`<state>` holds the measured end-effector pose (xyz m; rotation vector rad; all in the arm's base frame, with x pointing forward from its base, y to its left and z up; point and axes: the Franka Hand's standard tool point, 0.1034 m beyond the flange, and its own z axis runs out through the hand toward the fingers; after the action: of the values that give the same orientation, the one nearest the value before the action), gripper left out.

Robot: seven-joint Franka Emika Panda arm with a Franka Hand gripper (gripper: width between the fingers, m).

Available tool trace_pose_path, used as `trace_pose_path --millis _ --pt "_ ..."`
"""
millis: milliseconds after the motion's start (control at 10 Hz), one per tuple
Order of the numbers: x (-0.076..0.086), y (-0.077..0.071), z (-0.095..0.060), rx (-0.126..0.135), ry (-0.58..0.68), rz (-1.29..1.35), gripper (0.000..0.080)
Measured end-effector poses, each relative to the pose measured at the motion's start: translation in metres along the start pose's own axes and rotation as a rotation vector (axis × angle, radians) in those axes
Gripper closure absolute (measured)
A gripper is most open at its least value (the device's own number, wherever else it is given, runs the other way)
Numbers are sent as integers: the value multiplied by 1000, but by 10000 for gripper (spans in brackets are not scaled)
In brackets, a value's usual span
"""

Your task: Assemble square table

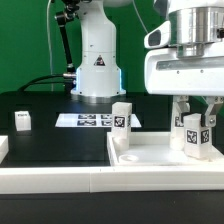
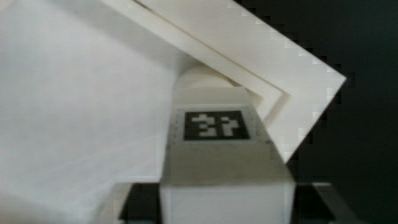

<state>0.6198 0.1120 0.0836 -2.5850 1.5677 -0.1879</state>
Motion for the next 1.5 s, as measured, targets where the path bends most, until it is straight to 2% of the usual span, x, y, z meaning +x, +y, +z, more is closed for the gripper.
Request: trace_pose_path --millis 300,400,600,800,1200,1300,1400,1500 --pt "0 1 0 16 -24 267 509" --pt "-2 1 0 40 -29 438 509" --pt "-4 0 0 47 -42 587 509" --pt "-8 -2 0 44 -52 766 509" --pt "-8 -2 1 42 -55 935 509" --pt "-8 -2 1 42 -54 939 421" --pt "-8 -2 1 42 -53 918 421" --pt "-9 -2 2 38 -53 890 286"
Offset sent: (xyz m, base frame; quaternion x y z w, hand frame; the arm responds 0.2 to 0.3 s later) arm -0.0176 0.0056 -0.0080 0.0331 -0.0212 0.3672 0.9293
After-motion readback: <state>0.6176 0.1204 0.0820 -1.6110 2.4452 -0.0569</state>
